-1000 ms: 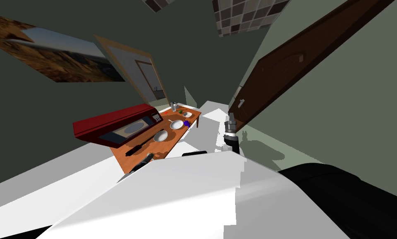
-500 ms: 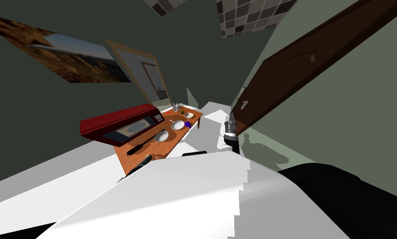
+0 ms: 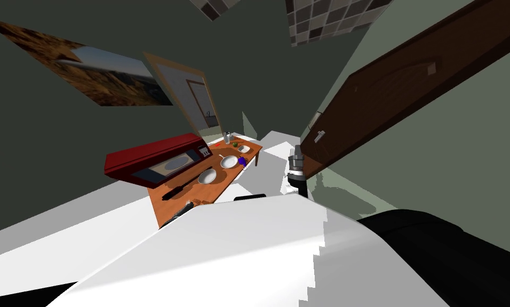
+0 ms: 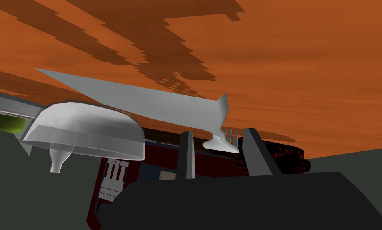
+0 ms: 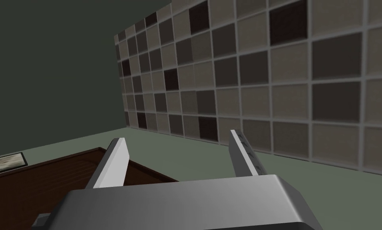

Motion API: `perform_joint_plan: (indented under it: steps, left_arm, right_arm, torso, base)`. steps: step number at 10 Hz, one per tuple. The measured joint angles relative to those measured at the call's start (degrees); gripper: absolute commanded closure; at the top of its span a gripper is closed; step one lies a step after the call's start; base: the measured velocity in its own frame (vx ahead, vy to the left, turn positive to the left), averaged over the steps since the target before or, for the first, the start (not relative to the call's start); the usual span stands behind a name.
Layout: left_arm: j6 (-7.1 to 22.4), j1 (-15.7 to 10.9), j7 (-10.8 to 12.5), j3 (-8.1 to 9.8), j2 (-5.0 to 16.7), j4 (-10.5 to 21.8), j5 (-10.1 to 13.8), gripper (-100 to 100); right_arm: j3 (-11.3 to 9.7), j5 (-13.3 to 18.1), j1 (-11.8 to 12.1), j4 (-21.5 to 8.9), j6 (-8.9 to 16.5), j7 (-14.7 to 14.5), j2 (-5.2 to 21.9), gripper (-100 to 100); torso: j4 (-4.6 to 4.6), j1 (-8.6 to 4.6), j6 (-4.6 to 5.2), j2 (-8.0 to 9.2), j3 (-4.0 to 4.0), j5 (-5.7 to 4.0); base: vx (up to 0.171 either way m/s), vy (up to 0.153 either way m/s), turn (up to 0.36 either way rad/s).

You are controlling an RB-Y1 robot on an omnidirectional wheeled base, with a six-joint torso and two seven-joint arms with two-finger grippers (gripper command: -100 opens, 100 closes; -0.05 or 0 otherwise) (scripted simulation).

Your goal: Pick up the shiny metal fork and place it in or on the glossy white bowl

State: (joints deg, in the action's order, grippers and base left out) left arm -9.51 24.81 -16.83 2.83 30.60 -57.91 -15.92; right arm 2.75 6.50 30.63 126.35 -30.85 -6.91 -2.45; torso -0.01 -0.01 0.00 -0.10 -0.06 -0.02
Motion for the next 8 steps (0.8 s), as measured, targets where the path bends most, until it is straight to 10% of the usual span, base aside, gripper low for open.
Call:
perform_joint_plan:
  steps: [1,8]
  left_arm:
    - [0.01,-0.02,0.00,0.00,-0.01,0.01,0.00,100]
    - [-0.82,1.70,4.40,-0.87,7.53,-3.81,3.04,100]
  right_arm:
    - [0.00,0.00,0.00,0.00,0.00,0.00,0.00,0]
    - [0.00,0.00,0.00,0.00,0.00,0.00,0.00,0]
  torso:
    - [0.02,0.04,-0.01,0.09,0.05,0.01]
    - [0.08,-0.10,0.08,0.15,0.12,-0.07]
  base:
    - [-0.072,0.021,-0.041]
    - [-0.029,0.000,-0.106]
